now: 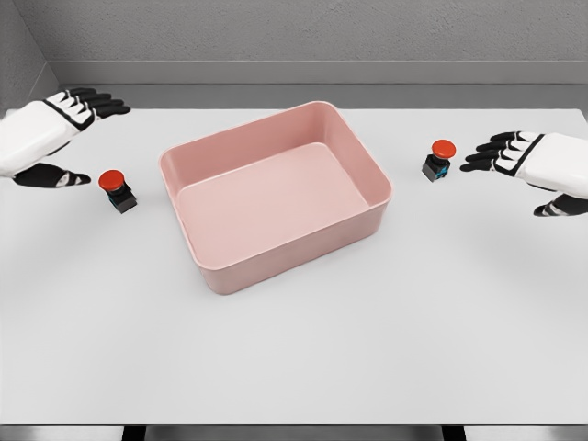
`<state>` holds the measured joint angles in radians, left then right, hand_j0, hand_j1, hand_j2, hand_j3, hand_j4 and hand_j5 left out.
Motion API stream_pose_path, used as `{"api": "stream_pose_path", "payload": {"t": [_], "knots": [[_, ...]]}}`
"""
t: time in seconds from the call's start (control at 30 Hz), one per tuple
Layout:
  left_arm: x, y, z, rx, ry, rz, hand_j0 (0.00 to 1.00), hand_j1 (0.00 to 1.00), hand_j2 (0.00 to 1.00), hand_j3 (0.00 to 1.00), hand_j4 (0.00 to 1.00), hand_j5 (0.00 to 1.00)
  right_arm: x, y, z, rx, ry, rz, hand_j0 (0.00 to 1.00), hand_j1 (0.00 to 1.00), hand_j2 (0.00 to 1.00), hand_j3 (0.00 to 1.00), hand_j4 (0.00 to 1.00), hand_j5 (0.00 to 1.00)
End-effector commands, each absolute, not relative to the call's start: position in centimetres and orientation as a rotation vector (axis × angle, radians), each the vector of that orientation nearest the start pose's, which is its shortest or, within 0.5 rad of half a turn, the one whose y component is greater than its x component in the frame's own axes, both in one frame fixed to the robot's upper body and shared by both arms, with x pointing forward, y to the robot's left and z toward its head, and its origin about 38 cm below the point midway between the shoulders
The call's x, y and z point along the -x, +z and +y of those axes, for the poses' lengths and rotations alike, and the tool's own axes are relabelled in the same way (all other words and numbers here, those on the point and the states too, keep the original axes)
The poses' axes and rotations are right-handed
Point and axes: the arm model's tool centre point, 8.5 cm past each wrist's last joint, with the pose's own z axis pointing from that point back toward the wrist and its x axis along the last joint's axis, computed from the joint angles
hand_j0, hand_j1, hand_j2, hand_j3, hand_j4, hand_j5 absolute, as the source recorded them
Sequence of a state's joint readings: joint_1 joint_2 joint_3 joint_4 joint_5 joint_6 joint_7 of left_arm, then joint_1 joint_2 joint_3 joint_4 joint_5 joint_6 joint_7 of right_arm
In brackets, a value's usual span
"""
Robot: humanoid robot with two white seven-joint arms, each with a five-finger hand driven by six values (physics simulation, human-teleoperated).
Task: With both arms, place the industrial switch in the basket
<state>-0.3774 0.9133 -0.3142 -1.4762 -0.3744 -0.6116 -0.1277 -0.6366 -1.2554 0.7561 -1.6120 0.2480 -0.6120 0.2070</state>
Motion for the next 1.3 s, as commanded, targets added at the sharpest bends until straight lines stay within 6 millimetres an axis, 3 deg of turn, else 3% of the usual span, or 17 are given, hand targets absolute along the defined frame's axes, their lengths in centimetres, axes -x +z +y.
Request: {"api": "stream_pose_path", "payload": {"t": [0.0, 0.13, 0.23, 0.27, 0.3, 0.33, 0.43, 0.57, 0.8, 0.9, 1.03, 1.27], "knots": [[-40.7, 24.5, 37.6, -0.663, -1.665, -1.75, 1.0, 1.0, 1.0, 1.0, 1.0, 1.0, -37.9, 27.4, -38.4, 0.537, 2.043, -1.458, 1.0, 1.0, 1.0, 1.0, 1.0, 1.0], [-40.6, 24.1, 37.8, -0.659, -1.669, -1.737, 1.0, 1.0, 1.0, 1.0, 1.0, 1.0, -39.1, 26.2, -38.3, 0.526, 1.981, -1.489, 1.0, 1.0, 1.0, 1.0, 1.0, 1.0], [-40.6, 23.2, 37.6, -0.628, -1.694, -1.699, 1.0, 1.0, 1.0, 1.0, 1.0, 1.0, -40.2, 25.4, -37.2, 0.504, 1.959, -1.52, 1.0, 1.0, 1.0, 1.0, 1.0, 1.0], [-40.5, 23.4, 37.6, -0.631, -1.698, -1.701, 1.0, 1.0, 1.0, 1.0, 1.0, 1.0, -40.7, 25.7, -37.8, 0.528, 1.938, -1.514, 1.0, 1.0, 1.0, 1.0, 1.0, 1.0], [-40.5, 23.2, 37.6, -0.628, -1.698, -1.698, 1.0, 1.0, 1.0, 1.0, 1.0, 1.0, -41.6, 25.5, -37.0, 0.517, 1.931, -1.52, 1.0, 1.0, 1.0, 1.0, 1.0, 1.0], [-40.5, 23.2, 37.6, -0.629, -1.7, -1.695, 1.0, 1.0, 1.0, 1.0, 1.0, 1.0, -42.5, 25.1, -36.8, 0.491, 1.958, -1.441, 1.0, 1.0, 1.0, 1.0, 1.0, 1.0], [-40.6, 22.6, 38.0, -0.624, -1.693, -1.677, 1.0, 1.0, 1.0, 1.0, 1.0, 1.0, -44.5, 25.4, -36.8, 0.507, 1.937, -1.42, 1.0, 1.0, 1.0, 1.0, 1.0, 1.0], [-40.6, 21.4, 37.6, -0.597, -1.708, -1.653, 1.0, 1.0, 1.0, 1.0, 1.0, 1.0, -46.8, 24.6, -35.3, 0.43, 1.97, -1.293, 1.0, 1.0, 1.0, 1.0, 1.0, 1.0], [-40.9, 20.6, 37.3, -0.585, -1.703, -1.646, 1.0, 1.0, 1.0, 1.0, 1.0, 1.0, -51.0, 23.6, -32.2, 0.416, 1.932, -1.283, 1.0, 1.0, 1.0, 1.0, 1.0, 1.0], [-41.0, 20.5, 37.5, -0.589, -1.698, -1.639, 1.0, 1.0, 1.0, 1.0, 1.0, 1.0, -51.8, 22.5, -31.2, 0.406, 1.931, -1.267, 1.0, 1.0, 1.0, 1.0, 1.0, 1.0], [-41.1, 20.0, 38.1, -0.589, -1.687, -1.617, 1.0, 1.0, 1.0, 1.0, 1.0, 1.0, -52.5, 20.1, -31.7, 0.414, 1.922, -1.187, 1.0, 1.0, 1.0, 1.0, 1.0, 1.0], [-41.8, 19.1, 38.0, -0.585, -1.663, -1.61, 1.0, 1.0, 1.0, 1.0, 1.0, 1.0, -54.1, 18.6, -31.7, 0.41, 1.874, -1.122, 0.99, 0.99, 0.99, 0.99, 0.99, 0.99]]}}
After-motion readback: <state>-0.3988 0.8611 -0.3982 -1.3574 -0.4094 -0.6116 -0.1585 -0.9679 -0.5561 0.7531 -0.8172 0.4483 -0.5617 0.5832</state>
